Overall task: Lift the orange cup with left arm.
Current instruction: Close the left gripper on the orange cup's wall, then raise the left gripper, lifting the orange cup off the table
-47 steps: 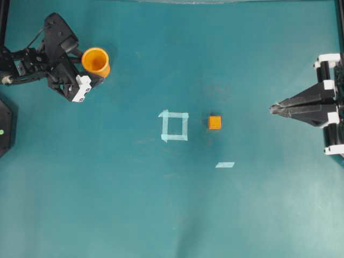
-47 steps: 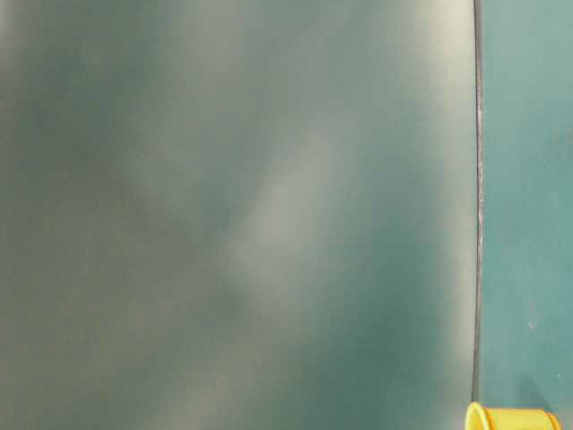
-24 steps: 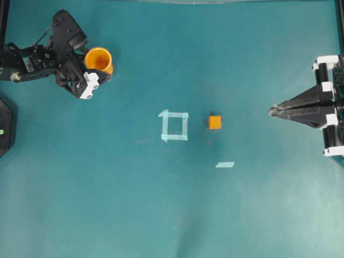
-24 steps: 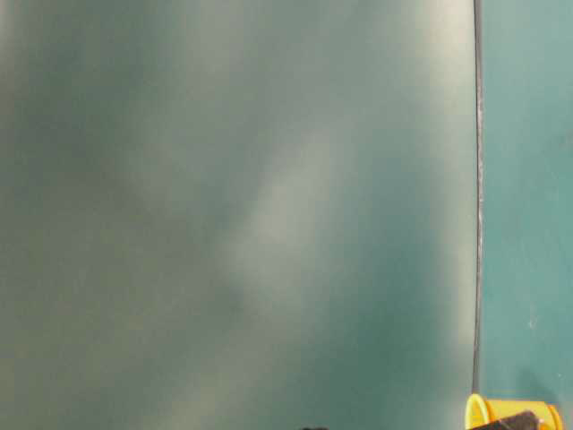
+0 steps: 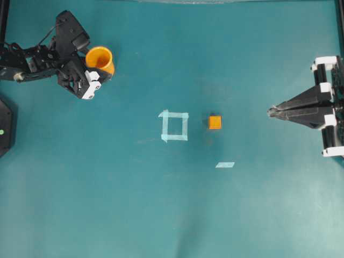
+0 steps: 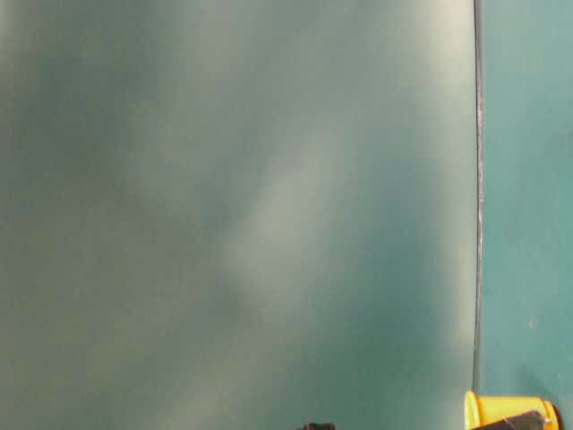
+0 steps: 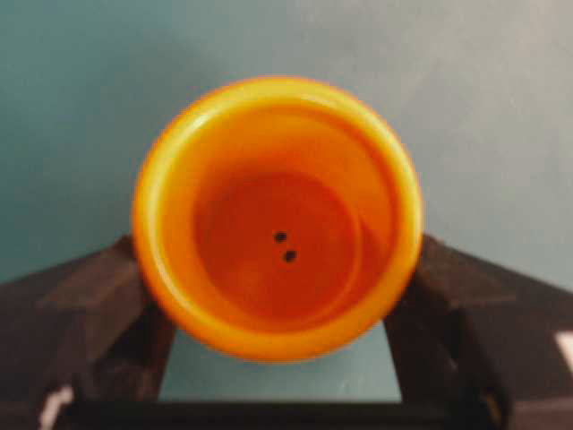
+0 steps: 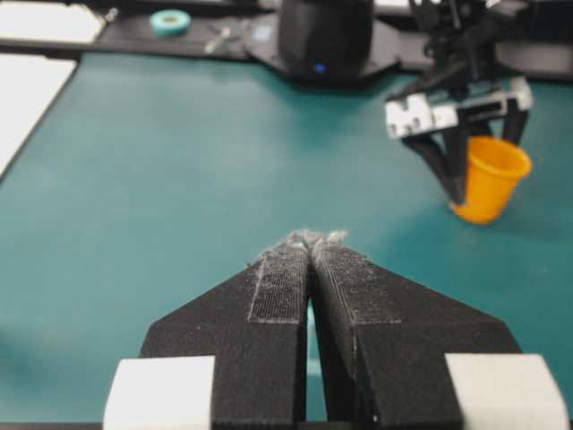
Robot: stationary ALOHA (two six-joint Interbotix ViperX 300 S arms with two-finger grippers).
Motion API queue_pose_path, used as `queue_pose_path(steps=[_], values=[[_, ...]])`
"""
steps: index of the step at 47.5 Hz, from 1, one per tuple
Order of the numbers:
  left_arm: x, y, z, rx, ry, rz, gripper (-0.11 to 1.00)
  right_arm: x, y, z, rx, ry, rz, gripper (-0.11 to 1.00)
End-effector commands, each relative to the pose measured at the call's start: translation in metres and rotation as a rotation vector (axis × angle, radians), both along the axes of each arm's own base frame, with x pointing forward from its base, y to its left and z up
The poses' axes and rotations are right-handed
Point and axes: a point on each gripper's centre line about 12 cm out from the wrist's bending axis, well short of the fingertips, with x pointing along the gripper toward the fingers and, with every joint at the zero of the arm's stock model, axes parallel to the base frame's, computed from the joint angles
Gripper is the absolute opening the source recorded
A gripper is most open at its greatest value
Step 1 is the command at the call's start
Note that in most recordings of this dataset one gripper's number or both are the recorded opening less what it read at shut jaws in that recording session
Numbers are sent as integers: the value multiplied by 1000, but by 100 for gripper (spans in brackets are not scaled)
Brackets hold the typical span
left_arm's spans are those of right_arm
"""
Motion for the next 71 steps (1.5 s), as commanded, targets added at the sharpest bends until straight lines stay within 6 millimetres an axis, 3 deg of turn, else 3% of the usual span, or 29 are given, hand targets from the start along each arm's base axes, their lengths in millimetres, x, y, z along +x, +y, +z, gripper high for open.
queue_pose_path(steps=[1, 27, 53, 71], values=[[7, 2, 8, 19, -35, -3, 64, 2, 1, 6, 2, -9, 3, 0], [6, 2, 26, 46, -64, -13, 64, 3, 1, 6, 3, -4, 3, 0], [7, 3, 72, 35, -18, -19, 64, 3, 1, 8, 3, -11, 3, 0], [-4, -2, 104, 98, -39, -58, 64, 3, 1, 10, 3, -8, 3, 0]])
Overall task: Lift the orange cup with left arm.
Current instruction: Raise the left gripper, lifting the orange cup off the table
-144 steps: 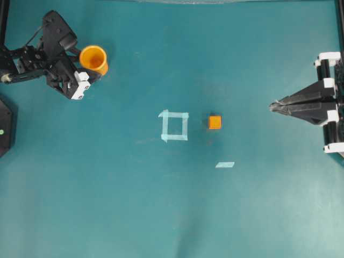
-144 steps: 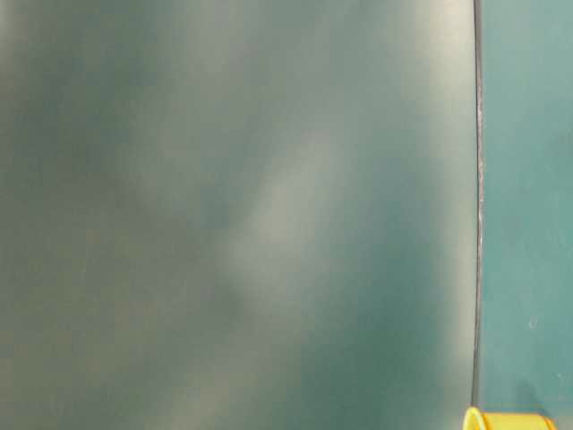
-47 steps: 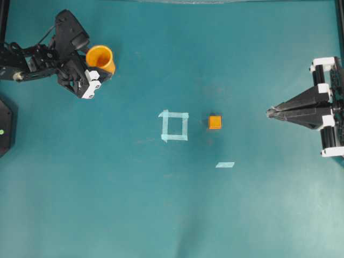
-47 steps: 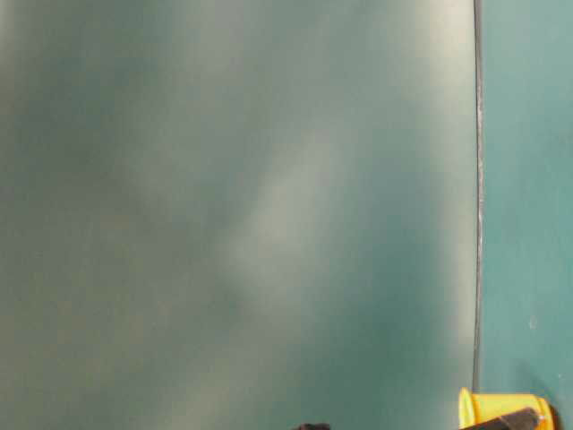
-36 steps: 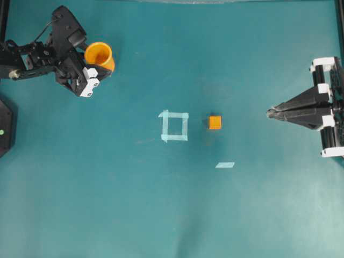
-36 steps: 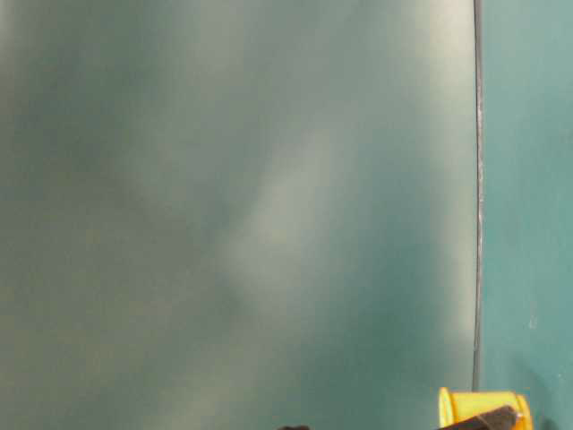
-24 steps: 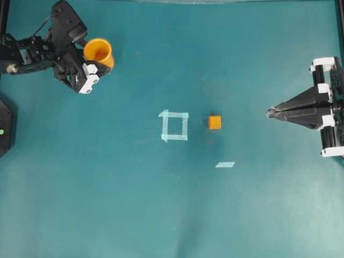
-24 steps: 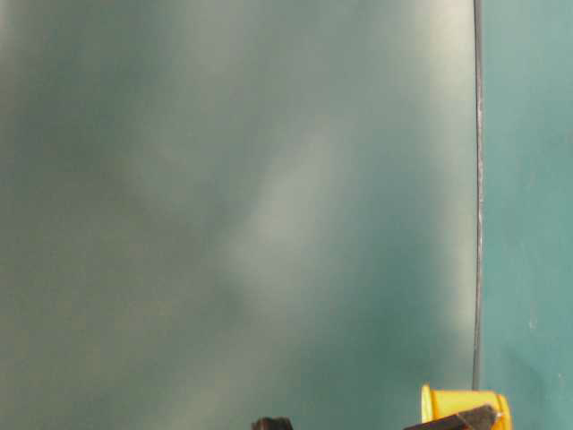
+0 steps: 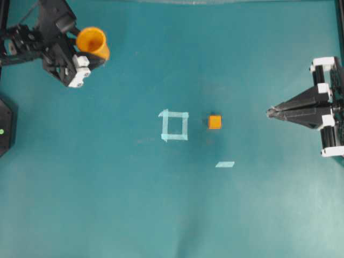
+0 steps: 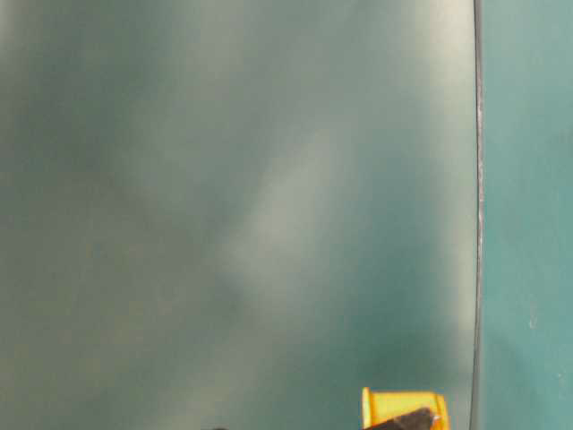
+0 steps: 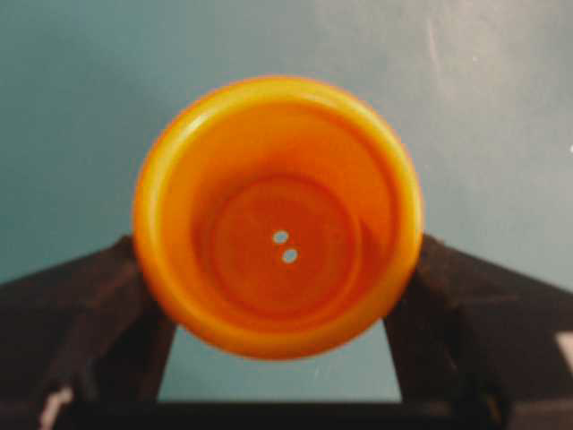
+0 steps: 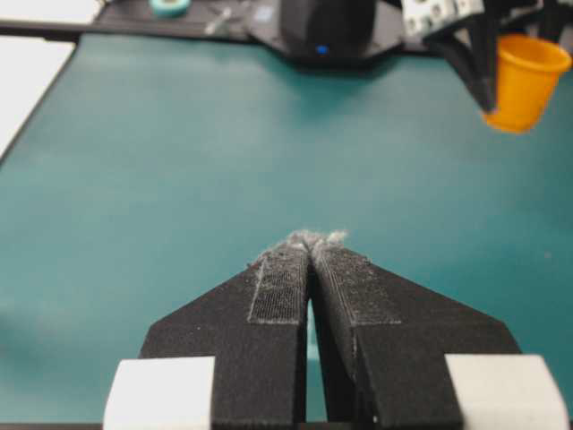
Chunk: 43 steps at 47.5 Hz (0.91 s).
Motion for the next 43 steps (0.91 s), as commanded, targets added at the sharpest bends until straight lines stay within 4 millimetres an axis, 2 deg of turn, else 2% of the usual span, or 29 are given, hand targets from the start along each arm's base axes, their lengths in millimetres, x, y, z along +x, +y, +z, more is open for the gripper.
queue_pose_path(steps=[1, 21, 43], values=[[2, 0, 17, 26, -26, -11, 64, 3, 1, 14, 3, -34, 3, 0], [-5, -3, 39, 40, -33, -17, 64, 3, 1, 18, 0, -43, 3, 0], [-2, -2, 51, 30, -7, -17, 64, 3, 1, 19, -1, -46, 4, 0]])
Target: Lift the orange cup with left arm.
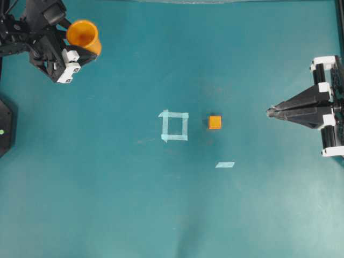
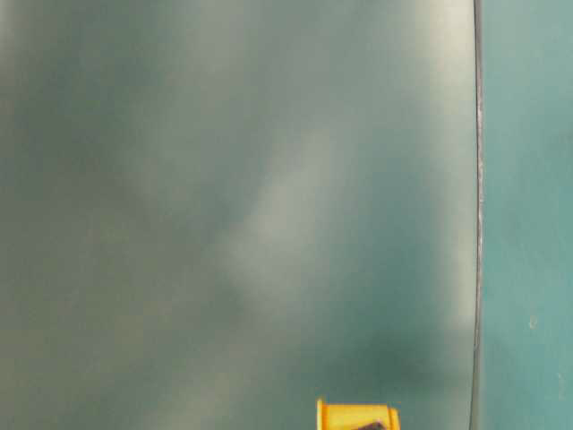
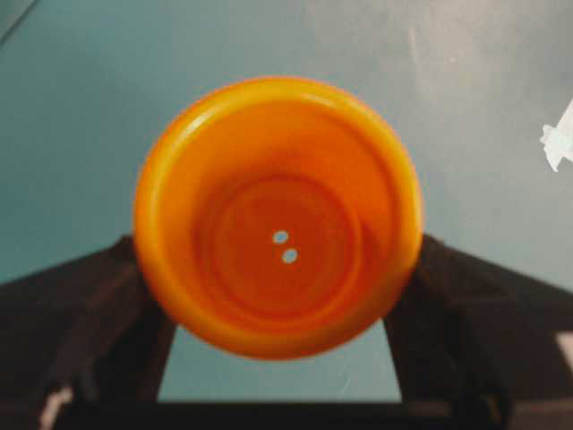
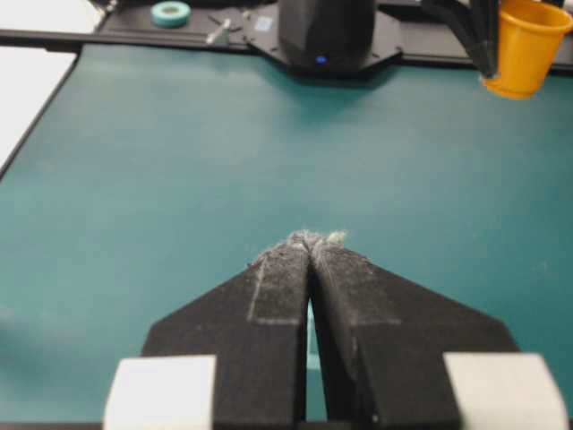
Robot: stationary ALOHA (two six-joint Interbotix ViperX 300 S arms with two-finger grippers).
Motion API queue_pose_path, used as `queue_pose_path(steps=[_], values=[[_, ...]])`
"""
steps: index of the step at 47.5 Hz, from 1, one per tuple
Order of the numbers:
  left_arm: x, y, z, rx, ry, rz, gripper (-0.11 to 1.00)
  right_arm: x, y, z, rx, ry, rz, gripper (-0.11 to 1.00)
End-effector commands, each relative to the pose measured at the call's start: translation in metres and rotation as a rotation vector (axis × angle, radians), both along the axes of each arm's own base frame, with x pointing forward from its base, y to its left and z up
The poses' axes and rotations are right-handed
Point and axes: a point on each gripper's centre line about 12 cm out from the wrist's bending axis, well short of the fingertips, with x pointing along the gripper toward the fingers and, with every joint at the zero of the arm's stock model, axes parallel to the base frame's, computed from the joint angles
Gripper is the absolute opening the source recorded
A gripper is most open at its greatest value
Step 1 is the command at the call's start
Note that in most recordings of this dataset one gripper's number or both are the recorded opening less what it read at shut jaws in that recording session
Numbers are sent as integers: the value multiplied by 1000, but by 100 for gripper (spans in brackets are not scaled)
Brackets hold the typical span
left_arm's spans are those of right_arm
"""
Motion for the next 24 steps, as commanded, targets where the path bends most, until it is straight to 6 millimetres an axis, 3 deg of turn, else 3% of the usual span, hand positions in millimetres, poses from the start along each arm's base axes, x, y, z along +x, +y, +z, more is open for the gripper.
queue_pose_path(steps=[1, 24], values=[[4, 1, 13, 19, -31, -5, 64, 3, 0, 13, -2, -34, 2, 0], [3, 1, 19, 29, -45, -5, 64, 3, 0, 14, -2, -37, 2, 0]])
